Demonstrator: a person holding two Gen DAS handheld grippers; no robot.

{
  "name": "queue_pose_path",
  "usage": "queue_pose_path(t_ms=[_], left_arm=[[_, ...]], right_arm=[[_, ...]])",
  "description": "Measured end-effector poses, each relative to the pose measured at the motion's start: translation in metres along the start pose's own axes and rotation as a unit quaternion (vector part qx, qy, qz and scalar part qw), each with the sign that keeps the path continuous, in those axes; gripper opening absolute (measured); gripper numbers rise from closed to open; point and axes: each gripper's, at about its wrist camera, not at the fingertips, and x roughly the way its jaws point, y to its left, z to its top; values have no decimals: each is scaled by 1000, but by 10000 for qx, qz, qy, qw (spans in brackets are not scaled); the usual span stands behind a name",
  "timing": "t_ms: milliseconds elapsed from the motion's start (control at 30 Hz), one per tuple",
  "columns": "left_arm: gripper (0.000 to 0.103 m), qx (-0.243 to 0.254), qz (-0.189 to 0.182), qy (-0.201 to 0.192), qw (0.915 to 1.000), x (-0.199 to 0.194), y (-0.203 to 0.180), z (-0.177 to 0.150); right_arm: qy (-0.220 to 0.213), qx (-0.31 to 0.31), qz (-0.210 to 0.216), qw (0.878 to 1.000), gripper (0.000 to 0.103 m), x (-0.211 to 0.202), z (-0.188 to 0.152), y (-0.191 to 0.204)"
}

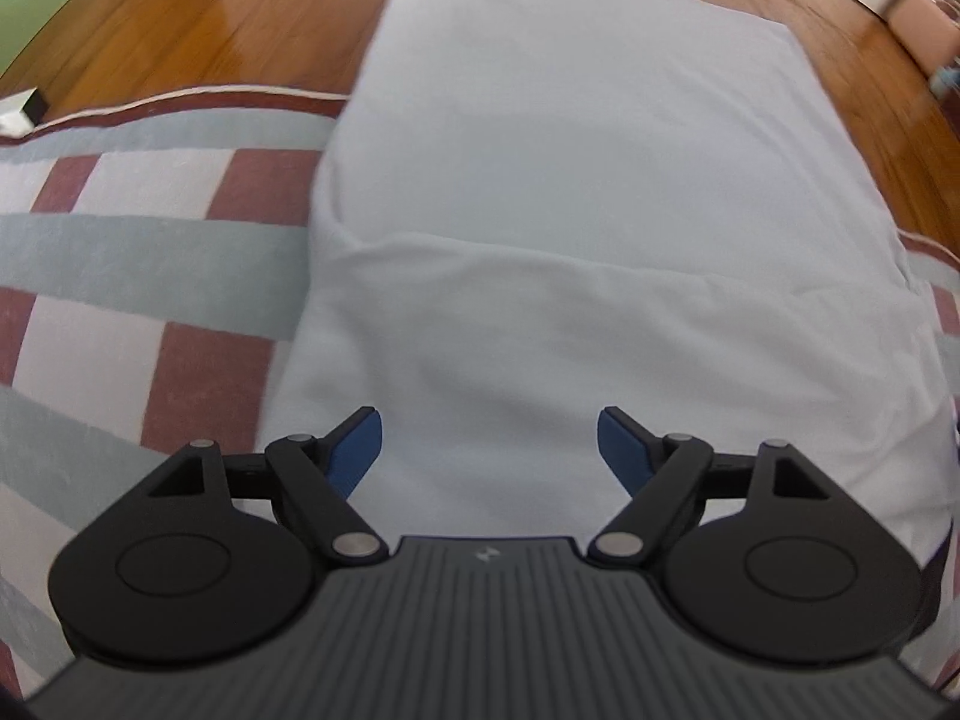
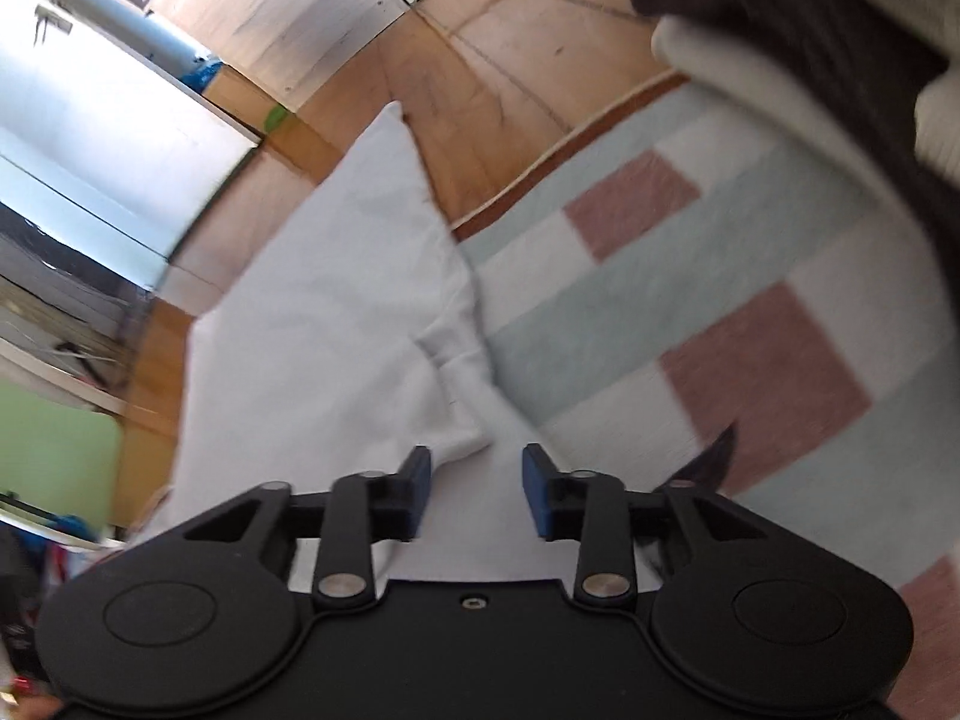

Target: Fold clothes

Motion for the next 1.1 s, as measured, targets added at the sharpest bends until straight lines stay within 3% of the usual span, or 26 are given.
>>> queue_pose_path(t_ms=[100, 200, 333, 367, 400, 567, 633, 733, 833, 867, 900, 933, 967, 1100], left_arm=[[80, 175, -65, 125, 9997, 5, -8, 0], [80, 296, -19, 227, 9993, 12, -15, 0], [80, 397, -1, 386, 9985, 22, -21, -1], [80, 437, 10, 386, 9983, 22, -20, -2], [80, 441, 37, 373, 9983, 21, -18, -2], [81, 118, 311, 196, 9993, 8, 9, 2], [81, -11, 421, 124, 9990, 3, 20, 3], [82, -205, 585, 17, 9981, -5, 36, 6], [85, -354, 714, -63, 9968, -11, 51, 7], [86, -290, 665, -23, 9974, -10, 50, 5], [86, -226, 617, 18, 9978, -9, 49, 4], [86, -161, 568, 58, 9982, -8, 48, 2], [86, -97, 519, 99, 9986, -7, 47, 1], [91, 342, 497, 197, 9980, -4, 43, -6]], right_arm=[[209, 131, 252, 9994, 47, 12, 0, 4], [387, 20, 30, 9992, 58, 30, -1, 15], [72, -323, -218, 9992, 58, 49, -2, 32], [-61, -422, -193, 9989, 52, 51, -2, 37], [-166, -574, -154, 9981, 10, 53, -2, 43], [-1071, -1500, -200, 9827, 8, -8, -5, 83], [-1150, -1875, -751, 9726, 8, -21, -12, 90], [-695, -2203, -1496, 9614, 13, -1, -24, 76], [-210, -1944, -1779, 9644, 20, 23, -27, 58], [-191, -1840, -1722, 9675, 21, 18, -27, 57], [-206, -1752, -1616, 9710, 28, 11, -27, 57], [-154, -1686, -1491, 9742, 43, 3, -26, 57], [-28, -1617, -1330, 9778, 47, -4, -24, 58], [802, -1431, -456, 9854, 47, -23, -40, 62]])
